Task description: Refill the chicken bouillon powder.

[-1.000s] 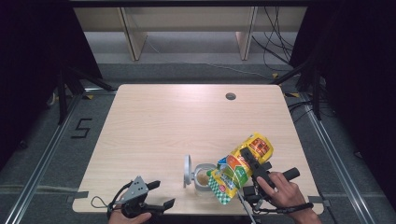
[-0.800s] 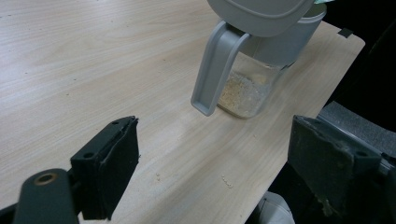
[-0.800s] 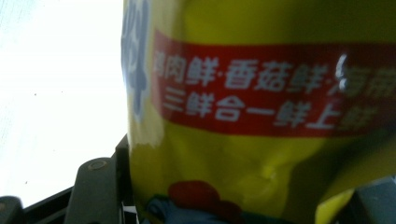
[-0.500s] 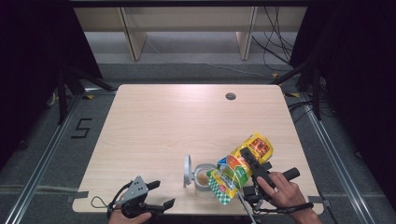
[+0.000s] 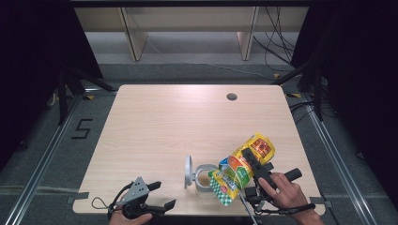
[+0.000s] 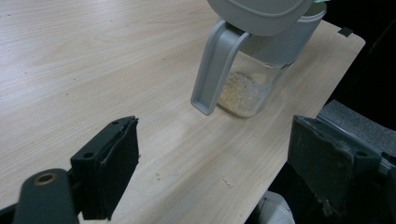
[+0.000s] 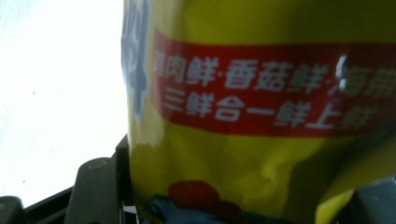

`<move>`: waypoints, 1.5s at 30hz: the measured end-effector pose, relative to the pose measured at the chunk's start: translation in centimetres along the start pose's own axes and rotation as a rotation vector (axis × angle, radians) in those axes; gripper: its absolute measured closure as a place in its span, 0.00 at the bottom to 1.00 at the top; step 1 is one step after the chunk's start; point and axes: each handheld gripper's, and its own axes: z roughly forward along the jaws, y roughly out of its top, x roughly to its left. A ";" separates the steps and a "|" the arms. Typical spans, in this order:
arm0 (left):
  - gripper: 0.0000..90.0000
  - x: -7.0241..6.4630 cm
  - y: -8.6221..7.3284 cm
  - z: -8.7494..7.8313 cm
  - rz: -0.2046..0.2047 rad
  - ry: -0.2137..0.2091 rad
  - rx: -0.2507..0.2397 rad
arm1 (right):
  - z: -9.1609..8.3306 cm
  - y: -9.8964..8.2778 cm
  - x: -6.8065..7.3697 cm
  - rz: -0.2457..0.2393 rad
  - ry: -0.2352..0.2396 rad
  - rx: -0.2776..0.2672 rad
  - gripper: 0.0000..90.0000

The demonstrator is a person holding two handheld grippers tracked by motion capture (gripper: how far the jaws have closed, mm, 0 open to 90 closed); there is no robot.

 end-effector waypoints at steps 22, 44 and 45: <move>0.18 0.3 0.1 -0.1 0.051 -0.007 0.019 | -0.1 0.1 -0.2 -0.041 -0.006 -0.012 0.41; 0.18 0.2 0.0 -0.1 0.024 -0.001 0.019 | -0.2 0.0 0.1 -0.003 0.012 0.015 0.41; 0.18 0.2 0.1 -0.1 0.037 -0.004 0.022 | -0.1 0.0 -0.1 -0.023 0.006 0.004 0.41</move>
